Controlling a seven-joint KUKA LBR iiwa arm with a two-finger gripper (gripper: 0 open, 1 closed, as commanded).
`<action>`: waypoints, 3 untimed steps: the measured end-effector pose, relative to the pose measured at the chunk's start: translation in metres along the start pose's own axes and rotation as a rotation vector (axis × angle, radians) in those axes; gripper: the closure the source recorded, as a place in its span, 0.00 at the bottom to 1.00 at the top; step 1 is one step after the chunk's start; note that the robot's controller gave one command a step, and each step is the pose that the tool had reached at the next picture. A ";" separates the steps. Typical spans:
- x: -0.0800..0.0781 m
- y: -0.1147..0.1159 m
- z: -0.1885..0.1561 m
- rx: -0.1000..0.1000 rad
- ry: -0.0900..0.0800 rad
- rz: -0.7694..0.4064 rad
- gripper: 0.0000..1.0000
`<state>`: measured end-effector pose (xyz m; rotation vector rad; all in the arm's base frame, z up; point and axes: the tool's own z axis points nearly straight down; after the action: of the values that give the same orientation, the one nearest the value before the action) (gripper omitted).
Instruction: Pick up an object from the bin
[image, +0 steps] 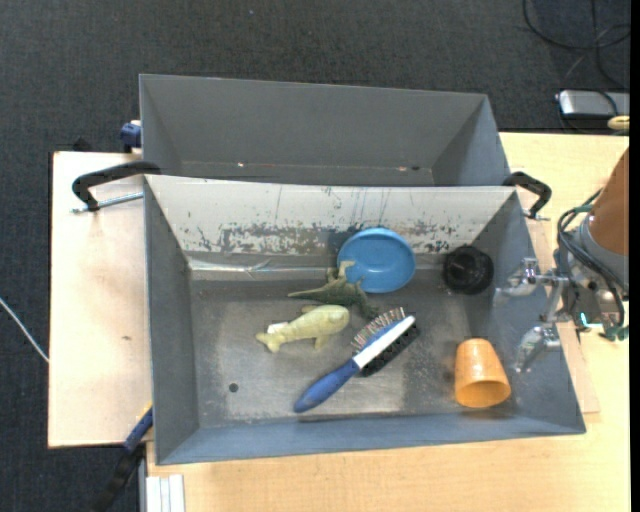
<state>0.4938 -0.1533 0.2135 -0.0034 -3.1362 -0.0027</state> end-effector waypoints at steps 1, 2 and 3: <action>-0.027 0.056 0.145 -0.001 -0.009 -0.138 0.00; -0.027 0.053 0.141 0.002 -0.008 -0.136 1.00; -0.027 0.053 0.142 0.003 -0.009 -0.136 0.00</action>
Offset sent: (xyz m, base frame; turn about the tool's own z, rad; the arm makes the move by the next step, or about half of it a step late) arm 0.0249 0.0528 -0.1435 -0.1357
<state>0.5201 -0.1002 0.0718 0.2099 -3.1381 0.0008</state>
